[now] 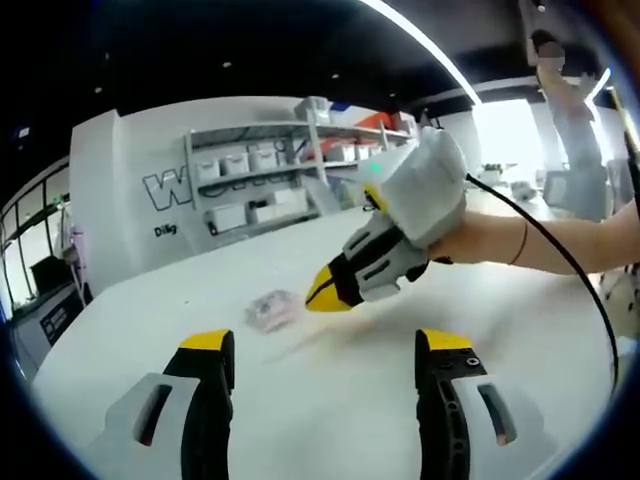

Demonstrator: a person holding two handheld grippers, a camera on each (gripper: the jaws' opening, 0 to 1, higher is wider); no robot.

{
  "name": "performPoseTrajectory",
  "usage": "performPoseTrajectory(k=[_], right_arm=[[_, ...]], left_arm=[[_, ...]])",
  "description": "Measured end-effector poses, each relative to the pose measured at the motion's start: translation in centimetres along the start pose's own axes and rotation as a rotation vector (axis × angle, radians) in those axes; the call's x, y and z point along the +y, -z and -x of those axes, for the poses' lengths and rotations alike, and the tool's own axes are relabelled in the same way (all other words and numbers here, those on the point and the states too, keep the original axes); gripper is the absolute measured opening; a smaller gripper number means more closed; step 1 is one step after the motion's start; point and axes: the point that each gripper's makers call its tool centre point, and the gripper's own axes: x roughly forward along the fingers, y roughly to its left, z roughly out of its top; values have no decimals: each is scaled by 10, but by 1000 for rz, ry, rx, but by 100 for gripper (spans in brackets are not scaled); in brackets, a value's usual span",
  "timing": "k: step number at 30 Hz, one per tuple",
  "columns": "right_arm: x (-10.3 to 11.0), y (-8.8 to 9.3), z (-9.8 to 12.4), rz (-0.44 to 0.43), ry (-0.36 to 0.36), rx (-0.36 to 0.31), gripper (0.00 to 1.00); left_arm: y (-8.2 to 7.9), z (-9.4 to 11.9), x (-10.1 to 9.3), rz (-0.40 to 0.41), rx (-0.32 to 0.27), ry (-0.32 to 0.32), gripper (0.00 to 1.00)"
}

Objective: Open the resealable bag by pulling the two sides of the seal apart until the entire bag opening is separated and visibly accessible.

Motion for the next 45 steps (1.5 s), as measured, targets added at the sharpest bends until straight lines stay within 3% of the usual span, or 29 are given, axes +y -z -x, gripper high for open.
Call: performPoseTrajectory(k=[8,15,24,45], right_arm=[[1,-2,5,-83,-34,-33,0],[2,1,4,-98,-43,-29,0],[-1,-12,11,-98,-43,-48,0],[4,-19,23,-200,-87,-82,0]], left_arm=[[0,0,-1,4,-1,3,72],[1,0,0,1,3,1,72],[0,1,0,2,1,4,71],[-2,1,-3,62,-15,31,64]])
